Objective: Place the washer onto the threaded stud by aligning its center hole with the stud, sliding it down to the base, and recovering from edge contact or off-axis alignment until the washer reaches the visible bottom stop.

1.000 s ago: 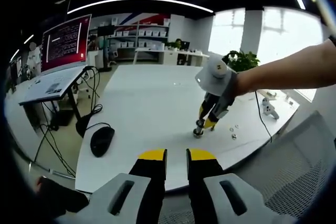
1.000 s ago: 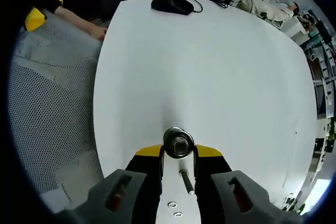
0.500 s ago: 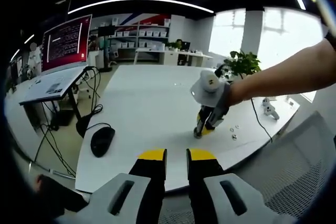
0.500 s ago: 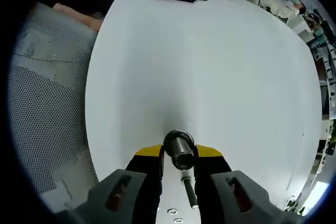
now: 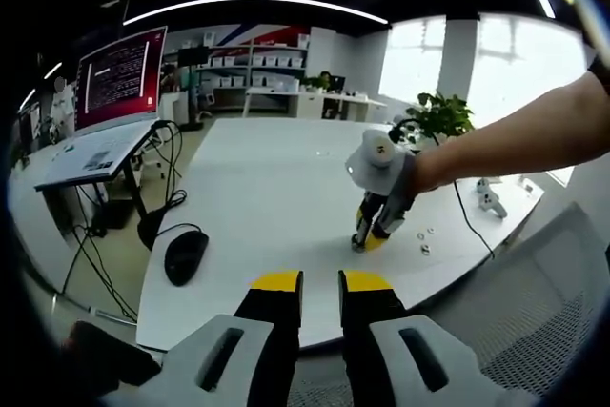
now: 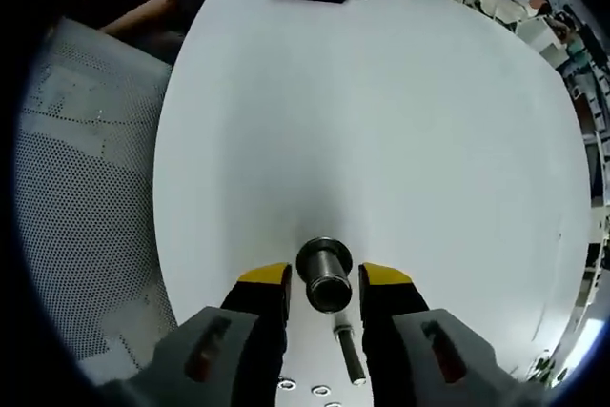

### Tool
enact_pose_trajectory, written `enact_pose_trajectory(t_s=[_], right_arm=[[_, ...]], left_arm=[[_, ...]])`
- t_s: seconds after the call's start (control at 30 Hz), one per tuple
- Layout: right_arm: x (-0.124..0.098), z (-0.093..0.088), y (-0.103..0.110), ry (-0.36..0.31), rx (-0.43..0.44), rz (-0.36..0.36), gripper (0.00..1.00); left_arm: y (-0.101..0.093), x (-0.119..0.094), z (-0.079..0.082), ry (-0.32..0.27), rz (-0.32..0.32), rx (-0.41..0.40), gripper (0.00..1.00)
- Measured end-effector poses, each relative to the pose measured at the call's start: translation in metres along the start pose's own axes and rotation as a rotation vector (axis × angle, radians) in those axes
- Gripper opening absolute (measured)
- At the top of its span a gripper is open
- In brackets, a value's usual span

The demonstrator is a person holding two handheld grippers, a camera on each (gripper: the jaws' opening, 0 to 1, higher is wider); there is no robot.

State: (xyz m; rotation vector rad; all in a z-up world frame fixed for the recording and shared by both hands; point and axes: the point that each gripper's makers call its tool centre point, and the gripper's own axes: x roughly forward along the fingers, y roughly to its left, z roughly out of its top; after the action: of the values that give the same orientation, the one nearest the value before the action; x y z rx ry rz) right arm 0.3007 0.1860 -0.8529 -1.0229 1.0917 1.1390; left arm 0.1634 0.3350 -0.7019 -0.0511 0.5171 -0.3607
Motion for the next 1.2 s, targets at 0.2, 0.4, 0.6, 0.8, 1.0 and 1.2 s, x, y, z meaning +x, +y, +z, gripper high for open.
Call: enact_pose_trajectory(t_s=[0.2,0.4,0.6,0.8,1.0,1.2], right_arm=[[-0.012,0.005,0.003,-0.063,0.052,-0.008,0.38],[-0.030,0.013,0.006,-0.143,0.097,-0.048,0.39],[-0.052,0.020,0.015,-0.249,0.227,-0.038,0.39],[-0.074,0.024,0.013,-0.365,0.325,-0.046,0.39],[-0.099,0.027,0.021,-0.425,0.313,-0.057,0.38],[-0.126,0.024,0.028,-0.521,0.367,-0.047,0.39]], left_arm=[[0.000,0.000,0.000,0.000,-0.001,0.000,0.13],[-0.001,0.000,0.000,-0.005,-0.003,-0.003,0.13],[-0.001,0.000,0.000,0.000,-0.004,0.000,0.13],[-0.001,0.000,-0.002,0.011,-0.007,0.006,0.13],[-0.001,0.000,-0.002,0.012,-0.008,0.006,0.13],[-0.001,0.000,-0.001,0.008,-0.006,0.004,0.13]])
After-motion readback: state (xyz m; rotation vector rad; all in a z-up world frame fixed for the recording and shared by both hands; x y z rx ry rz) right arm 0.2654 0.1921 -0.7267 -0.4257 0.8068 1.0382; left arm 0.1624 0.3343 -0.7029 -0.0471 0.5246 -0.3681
